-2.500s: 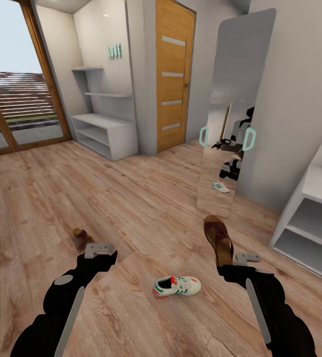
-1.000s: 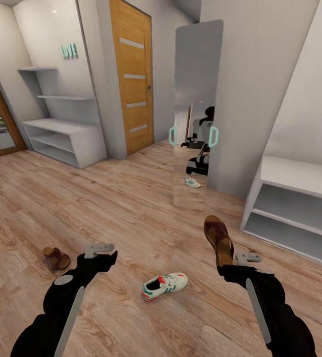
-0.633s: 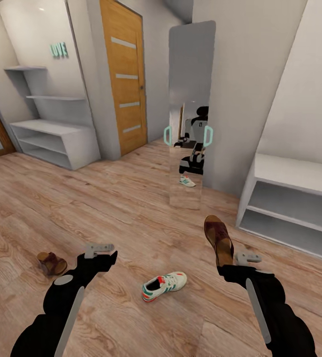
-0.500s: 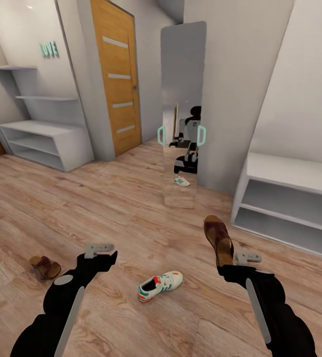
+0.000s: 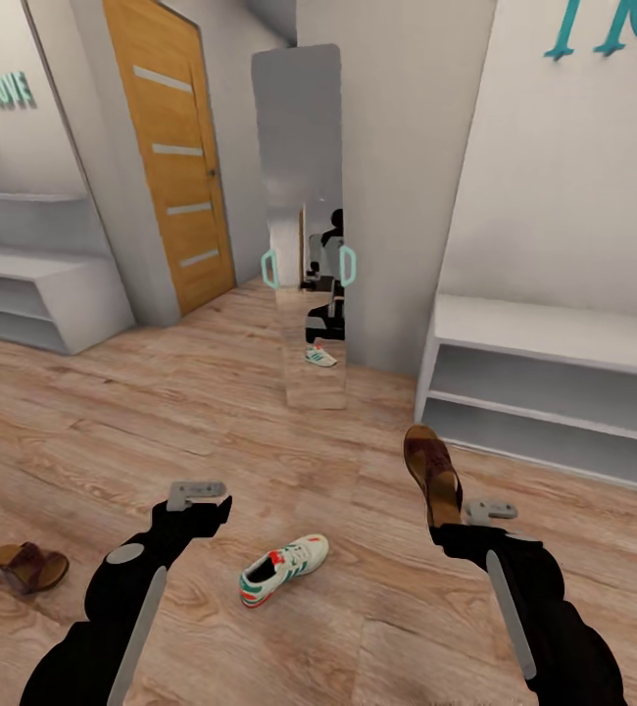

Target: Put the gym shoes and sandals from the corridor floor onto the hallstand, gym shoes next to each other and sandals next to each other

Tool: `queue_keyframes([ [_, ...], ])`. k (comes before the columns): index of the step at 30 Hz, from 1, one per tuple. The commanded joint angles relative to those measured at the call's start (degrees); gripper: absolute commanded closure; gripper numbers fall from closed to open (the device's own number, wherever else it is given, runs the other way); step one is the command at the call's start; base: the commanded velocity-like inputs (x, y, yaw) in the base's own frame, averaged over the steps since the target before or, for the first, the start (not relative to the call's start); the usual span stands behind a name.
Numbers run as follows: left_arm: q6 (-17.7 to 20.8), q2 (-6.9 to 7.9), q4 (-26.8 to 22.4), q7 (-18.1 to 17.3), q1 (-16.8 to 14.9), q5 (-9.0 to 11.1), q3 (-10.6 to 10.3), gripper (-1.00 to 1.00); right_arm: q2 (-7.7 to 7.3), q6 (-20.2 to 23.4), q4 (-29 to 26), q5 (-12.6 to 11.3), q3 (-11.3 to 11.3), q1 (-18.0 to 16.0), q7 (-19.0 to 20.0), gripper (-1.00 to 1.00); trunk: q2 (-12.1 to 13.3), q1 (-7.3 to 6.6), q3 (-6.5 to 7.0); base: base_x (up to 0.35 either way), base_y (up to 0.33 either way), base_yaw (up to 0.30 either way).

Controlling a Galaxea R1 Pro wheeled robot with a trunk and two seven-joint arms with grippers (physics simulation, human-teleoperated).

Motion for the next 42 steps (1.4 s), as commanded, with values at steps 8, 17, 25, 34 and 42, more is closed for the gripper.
queue_keyframes([
  [8,0.3,0.02,-0.1,0.0,0.0,0.0,-0.1,-1.00,0.05,0.3,0.0,-0.2,-0.1,0.0,-0.2,1.00,0.0,-0.01,-0.05,0.062,0.194,-0.300],
  [17,0.3,0.02,-0.1,0.0,0.0,-0.1,-0.1,-1.00,0.05,0.3,0.0,-0.2,-0.1,0.0,-0.2,1.00,0.0,-0.01,-0.05,0.062,0.152,-0.300],
  [25,0.3,0.08,-0.1,0.0,0.0,-0.1,-0.1,-1.00,0.05,0.3,0.0,-0.2,-0.1,0.0,-0.2,1.00,0.0,-0.01,-0.05,0.002,0.006,-0.300],
  [34,1.1,1.46,0.0,-0.1,0.0,-0.3,-0.1,-1.00,0.05,0.3,0.0,-0.2,-0.1,0.0,-0.2,1.00,0.0,-0.01,-0.05,0.000,0.007,-0.300],
  [42,1.3,1.45,0.0,-0.1,0.0,-0.3,-2.0,-1.00,0.05,0.3,0.0,-0.2,-0.1,0.0,-0.2,1.00,0.0,-0.01,-0.05,0.000,0.220,-0.300],
])
